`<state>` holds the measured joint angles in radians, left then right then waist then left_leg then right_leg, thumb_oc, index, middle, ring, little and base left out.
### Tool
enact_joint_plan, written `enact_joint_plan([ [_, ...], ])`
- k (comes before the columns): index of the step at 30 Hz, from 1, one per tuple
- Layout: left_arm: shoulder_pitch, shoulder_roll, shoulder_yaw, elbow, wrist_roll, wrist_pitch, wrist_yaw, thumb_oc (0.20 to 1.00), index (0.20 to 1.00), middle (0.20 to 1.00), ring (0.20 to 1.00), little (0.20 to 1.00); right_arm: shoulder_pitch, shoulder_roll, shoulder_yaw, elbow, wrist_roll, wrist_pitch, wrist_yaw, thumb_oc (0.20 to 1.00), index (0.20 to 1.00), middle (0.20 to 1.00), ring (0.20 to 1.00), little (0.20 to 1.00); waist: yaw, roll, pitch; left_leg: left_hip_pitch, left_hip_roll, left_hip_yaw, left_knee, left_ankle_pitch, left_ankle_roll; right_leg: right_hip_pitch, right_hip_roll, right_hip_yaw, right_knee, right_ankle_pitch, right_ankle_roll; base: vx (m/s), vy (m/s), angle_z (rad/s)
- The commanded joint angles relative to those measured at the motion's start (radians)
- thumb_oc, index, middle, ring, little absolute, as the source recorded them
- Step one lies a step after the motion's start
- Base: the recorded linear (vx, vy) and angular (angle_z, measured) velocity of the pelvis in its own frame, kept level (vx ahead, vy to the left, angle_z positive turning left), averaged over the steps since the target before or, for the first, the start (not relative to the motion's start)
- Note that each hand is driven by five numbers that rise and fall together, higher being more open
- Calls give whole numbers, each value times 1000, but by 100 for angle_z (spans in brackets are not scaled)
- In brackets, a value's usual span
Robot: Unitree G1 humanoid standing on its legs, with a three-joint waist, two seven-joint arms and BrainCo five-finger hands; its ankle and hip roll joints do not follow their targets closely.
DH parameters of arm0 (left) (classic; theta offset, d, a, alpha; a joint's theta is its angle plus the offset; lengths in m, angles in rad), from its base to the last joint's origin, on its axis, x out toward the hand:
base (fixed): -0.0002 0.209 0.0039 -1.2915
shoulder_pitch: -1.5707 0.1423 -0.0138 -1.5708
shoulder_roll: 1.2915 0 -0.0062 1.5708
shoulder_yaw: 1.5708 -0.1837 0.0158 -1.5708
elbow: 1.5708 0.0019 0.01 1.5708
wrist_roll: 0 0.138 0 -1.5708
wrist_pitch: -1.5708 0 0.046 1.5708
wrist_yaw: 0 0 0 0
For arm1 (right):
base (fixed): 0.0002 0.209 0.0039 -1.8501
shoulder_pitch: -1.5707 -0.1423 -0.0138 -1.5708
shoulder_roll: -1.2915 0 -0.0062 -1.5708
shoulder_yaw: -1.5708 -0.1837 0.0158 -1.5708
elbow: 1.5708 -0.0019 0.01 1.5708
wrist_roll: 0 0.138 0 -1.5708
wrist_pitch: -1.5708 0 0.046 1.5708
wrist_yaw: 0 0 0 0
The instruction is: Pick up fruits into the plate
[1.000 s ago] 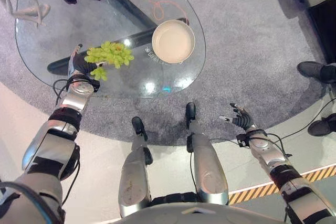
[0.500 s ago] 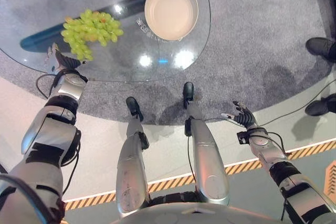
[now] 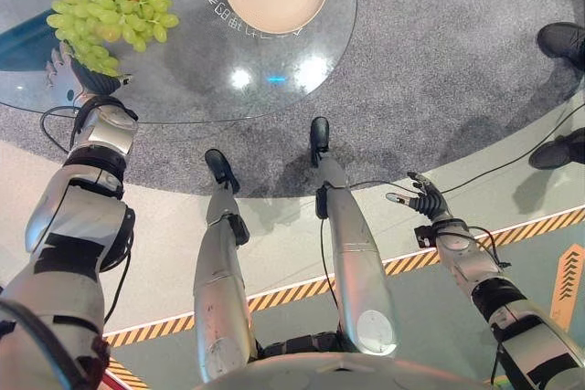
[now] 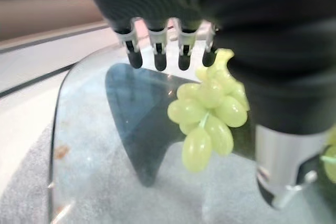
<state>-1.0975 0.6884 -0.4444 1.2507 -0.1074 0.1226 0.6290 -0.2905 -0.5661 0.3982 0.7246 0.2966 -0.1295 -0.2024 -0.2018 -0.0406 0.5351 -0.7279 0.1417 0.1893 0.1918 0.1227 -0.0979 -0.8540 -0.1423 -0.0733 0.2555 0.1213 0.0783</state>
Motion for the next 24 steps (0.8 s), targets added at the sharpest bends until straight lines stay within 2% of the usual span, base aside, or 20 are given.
enact_joint_plan([
  [1,-32,45,46,11,-120,-67,30,1000,1000,1000,1000,1000,41,-3,24,-29,32,4,-21,1000,1000,1000,1000,1000,-9,-50,-15,-75,-60,-16,168,-147,11,17,87,-12,111,-173,-26,38,-17,1],
  [2,-32,45,46,11,-120,-67,31,1000,1000,1000,1000,1000,41,-3,24,-29,32,4,-21,1000,1000,1000,1000,1000,-10,-50,-15,-75,-60,-16,169,-147,11,17,87,-12,111,-173,-26,46,-12,1],
  [6,-77,50,95,56,-269,-71,83,1000,1000,1000,1000,1000,37,6,25,-7,39,-17,-29,1000,1000,1000,1000,1000,-14,-55,-15,-81,-58,-19,180,-153,7,15,84,-12,111,-177,-29,16,-9,0],
  [14,-110,49,158,88,-499,-111,68,1000,1000,1000,1000,1000,44,27,35,-13,44,5,-41,1000,1000,1000,1000,1000,-18,-70,-15,-86,-55,-29,191,-160,10,10,91,-7,120,-182,-34,17,-22,1],
  [19,-126,67,160,72,-402,-94,202,1000,1000,1000,1000,1000,58,24,35,-30,46,3,-43,1000,1000,1000,1000,1000,-18,-70,-15,-78,-56,-34,189,-160,10,18,94,-5,120,-184,-37,0,0,0],
  [24,-134,90,141,69,-255,6,269,1000,1000,1000,1000,1000,63,17,32,-46,59,-15,-56,1000,1000,1000,1000,1000,-14,-72,-15,-76,-56,-40,189,-160,10,25,94,-7,116,-184,-39,0,0,0],
])
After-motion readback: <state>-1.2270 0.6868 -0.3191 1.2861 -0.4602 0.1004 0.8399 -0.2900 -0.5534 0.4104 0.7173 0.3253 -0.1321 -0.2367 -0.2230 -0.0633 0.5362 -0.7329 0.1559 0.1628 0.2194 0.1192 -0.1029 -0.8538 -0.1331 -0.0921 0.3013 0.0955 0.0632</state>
